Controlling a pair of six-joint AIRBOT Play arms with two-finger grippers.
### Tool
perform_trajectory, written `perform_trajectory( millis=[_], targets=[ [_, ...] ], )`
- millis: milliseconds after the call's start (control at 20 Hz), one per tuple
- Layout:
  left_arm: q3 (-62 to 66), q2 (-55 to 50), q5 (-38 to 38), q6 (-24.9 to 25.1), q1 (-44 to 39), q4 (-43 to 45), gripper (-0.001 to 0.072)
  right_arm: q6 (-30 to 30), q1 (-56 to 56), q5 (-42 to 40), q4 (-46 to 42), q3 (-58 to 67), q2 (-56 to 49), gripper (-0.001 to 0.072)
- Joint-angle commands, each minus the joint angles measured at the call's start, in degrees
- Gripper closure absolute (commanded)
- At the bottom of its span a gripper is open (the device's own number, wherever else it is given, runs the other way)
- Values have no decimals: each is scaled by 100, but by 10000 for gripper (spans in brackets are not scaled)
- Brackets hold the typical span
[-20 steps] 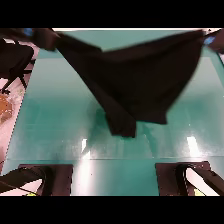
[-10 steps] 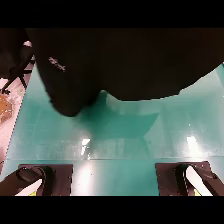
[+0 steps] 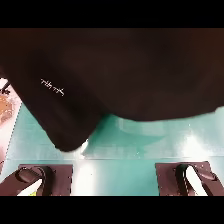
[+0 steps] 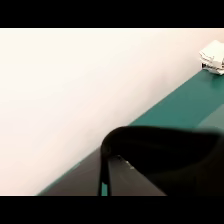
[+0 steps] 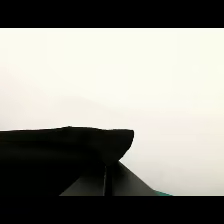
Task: Fold the shirts.
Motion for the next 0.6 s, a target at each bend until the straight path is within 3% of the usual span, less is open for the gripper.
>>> perform_trajectory(
  millis=[0, 200, 550],
  targets=[
    [-192, 15, 787, 623, -2, 326, 683, -66, -2, 365, -76, 26, -142, 687],
    [-345, 15, 1690, 1416, -2, 313, 683, -70, 4, 538, -66, 28, -415, 687],
    [-350, -4, 1641, 1438, -2, 210, 682, -72, 2, 136, -85, 26, -273, 687]
  ],
)
